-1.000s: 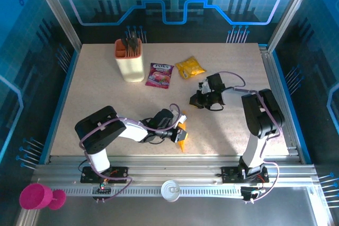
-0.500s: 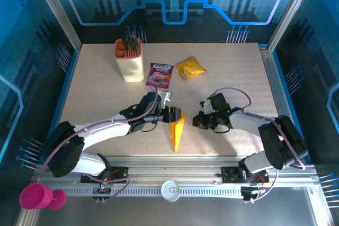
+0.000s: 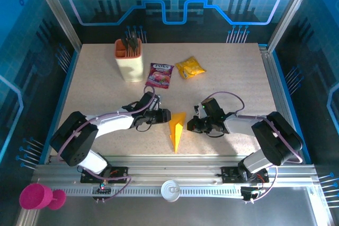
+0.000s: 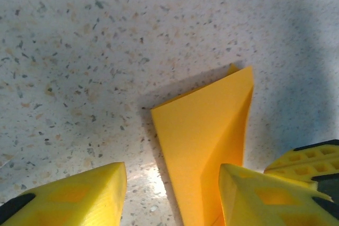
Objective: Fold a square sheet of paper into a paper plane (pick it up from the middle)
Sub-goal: Turn over the paper plane at the bottom-center of the table.
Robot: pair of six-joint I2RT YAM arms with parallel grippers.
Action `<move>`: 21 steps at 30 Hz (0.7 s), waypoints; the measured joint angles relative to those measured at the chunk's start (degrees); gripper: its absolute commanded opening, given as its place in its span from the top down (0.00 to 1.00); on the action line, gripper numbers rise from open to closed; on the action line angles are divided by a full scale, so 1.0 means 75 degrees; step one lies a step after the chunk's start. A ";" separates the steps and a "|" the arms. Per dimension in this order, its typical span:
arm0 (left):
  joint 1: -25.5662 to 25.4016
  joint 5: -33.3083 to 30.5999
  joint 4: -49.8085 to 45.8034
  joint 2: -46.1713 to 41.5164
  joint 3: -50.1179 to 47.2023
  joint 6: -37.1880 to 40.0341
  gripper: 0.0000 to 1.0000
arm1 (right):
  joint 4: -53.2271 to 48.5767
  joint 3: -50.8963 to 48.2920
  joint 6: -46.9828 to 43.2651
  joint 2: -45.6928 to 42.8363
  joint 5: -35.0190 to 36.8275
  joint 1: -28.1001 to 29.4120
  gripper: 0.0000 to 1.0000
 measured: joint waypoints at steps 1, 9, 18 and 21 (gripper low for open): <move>0.0000 0.0009 0.0003 0.0076 0.0000 -0.0015 0.53 | 0.0050 0.0000 0.0041 0.0047 -0.0003 0.0012 1.00; 0.0000 0.0201 0.0117 0.0592 0.0015 -0.0085 0.56 | 0.0213 0.0082 0.0114 0.0076 0.0006 0.0055 1.00; -0.0017 0.0344 0.0204 0.0883 0.0291 -0.0213 0.56 | 0.0245 0.0641 0.0076 0.0356 0.0000 0.0052 1.00; -0.0041 0.0367 0.0207 0.1011 0.0391 -0.0227 0.57 | 0.0391 0.0705 0.0055 0.0764 -0.0012 0.0044 1.00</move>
